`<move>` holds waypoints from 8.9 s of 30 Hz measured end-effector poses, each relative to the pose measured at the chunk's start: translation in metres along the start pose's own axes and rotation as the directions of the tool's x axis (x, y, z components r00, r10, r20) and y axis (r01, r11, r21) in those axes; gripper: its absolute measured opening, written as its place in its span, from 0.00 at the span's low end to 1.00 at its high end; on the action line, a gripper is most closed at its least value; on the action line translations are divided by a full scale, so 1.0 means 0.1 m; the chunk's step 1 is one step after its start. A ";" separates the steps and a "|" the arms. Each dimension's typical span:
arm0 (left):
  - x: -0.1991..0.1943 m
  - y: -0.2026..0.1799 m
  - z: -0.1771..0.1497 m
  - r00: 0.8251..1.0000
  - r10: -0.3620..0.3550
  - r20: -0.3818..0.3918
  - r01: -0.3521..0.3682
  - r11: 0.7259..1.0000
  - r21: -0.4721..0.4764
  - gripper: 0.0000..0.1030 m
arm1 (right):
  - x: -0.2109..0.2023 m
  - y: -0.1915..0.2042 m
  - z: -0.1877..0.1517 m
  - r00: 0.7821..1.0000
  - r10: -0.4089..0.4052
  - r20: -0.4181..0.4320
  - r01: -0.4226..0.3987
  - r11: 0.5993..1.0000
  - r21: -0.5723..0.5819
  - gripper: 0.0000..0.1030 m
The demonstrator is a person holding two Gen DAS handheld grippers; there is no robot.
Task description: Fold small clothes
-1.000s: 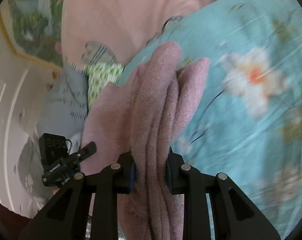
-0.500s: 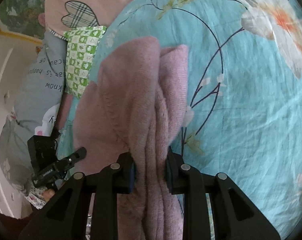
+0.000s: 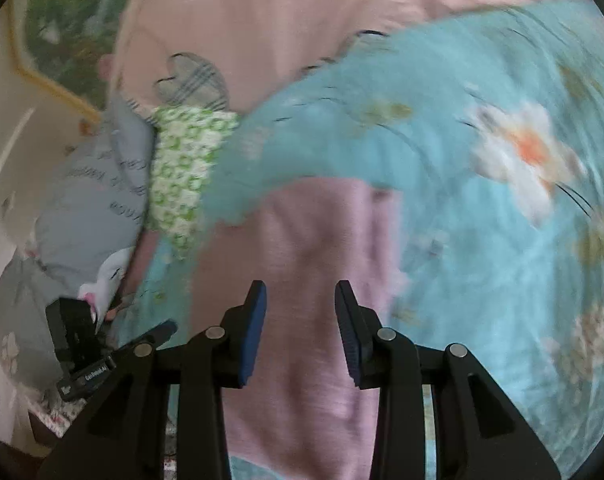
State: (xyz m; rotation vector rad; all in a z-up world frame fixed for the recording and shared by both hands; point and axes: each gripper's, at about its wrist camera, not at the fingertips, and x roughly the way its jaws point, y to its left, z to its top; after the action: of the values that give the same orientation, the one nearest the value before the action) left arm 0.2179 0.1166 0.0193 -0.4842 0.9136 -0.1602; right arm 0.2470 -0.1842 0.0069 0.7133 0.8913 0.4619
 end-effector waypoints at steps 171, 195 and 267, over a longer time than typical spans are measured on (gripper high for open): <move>-0.40 -0.60 -1.53 0.912 0.411 -0.002 -0.394 0.874 0.284 0.93 | -0.33 0.48 -1.61 0.946 -0.323 -0.013 0.298 0.886 -0.354 0.89; -0.39 -0.61 -1.51 0.913 0.407 -0.007 -0.388 0.876 0.285 0.94 | -0.37 0.48 -1.58 0.946 -0.323 -0.005 0.301 0.889 -0.344 0.89; -0.37 -0.50 -1.19 0.921 0.388 -0.015 -0.372 0.892 0.256 0.93 | -0.38 0.45 -1.30 0.950 -0.313 0.013 0.301 0.900 -0.314 0.89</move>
State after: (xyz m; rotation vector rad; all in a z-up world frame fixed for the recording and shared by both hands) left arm 0.1045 0.0454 0.0086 -0.0601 1.0202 0.0685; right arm 0.1152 -0.1302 0.0043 0.2651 0.9212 0.3231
